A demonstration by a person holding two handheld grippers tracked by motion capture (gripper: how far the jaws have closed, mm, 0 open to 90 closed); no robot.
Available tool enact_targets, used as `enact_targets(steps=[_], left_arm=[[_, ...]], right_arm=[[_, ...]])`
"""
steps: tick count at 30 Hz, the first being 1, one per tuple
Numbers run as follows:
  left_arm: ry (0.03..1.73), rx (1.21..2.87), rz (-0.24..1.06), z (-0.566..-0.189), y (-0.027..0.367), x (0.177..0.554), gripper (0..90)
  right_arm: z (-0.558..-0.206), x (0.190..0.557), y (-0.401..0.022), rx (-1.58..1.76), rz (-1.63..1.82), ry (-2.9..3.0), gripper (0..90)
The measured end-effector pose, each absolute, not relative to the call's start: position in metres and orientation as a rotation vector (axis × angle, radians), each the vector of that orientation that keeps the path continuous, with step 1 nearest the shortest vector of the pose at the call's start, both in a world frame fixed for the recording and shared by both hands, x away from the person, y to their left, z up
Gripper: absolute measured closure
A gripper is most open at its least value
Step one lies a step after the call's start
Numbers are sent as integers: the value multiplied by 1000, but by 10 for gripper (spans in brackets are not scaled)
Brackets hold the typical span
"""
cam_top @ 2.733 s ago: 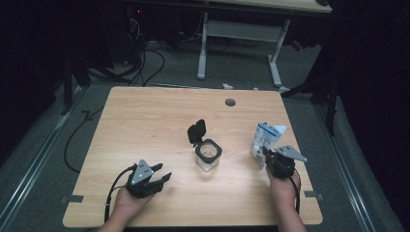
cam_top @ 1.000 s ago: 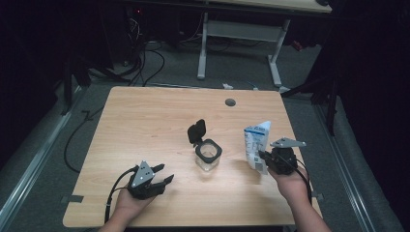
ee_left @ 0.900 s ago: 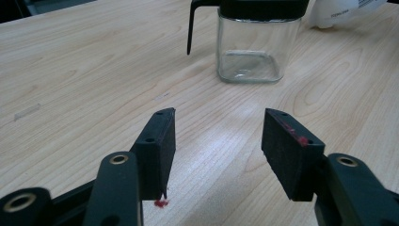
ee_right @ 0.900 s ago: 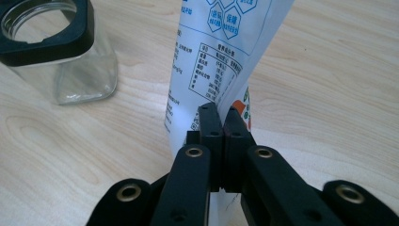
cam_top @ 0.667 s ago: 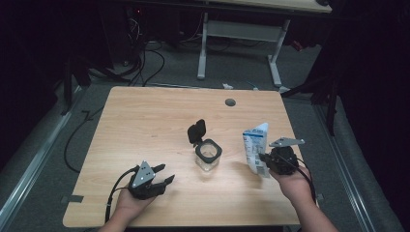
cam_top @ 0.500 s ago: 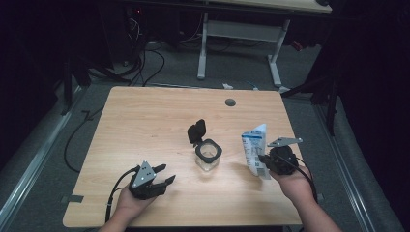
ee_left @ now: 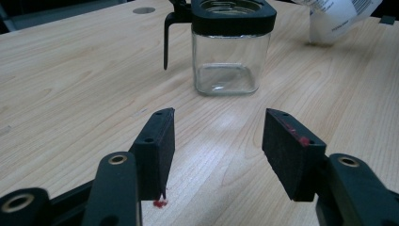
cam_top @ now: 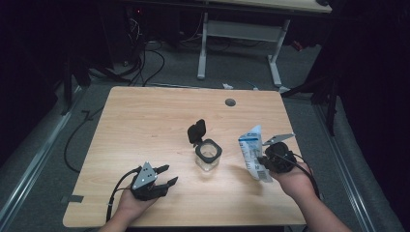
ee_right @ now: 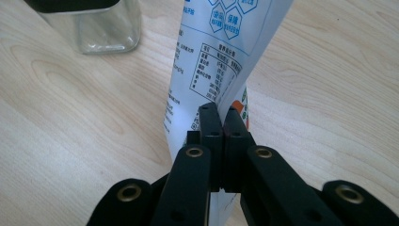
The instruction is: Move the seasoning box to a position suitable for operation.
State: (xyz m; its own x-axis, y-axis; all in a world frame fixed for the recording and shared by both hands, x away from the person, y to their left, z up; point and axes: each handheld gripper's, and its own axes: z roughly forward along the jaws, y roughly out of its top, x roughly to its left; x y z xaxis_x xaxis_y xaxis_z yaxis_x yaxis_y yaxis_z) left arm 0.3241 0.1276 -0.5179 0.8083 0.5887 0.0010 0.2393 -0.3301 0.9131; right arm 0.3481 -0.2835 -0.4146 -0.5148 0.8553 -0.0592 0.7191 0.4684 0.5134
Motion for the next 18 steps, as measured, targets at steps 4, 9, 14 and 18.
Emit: enact_targets(steps=[4,9,14,18], left_arm=[[611,1921,415,-518,125,324,447],[608,1936,410,-520,123,325,446],[602,1930,411,-519,124,324,445],[599,1931,411,-519,123,323,446]], right_arm=[[-410,350,-280,1320,572,2444,900],[-405,351,-280,1317,528,2479,900],[-404,352,-281,1317,475,2513,900],[-402,352,-281,1306,452,2540,900]])
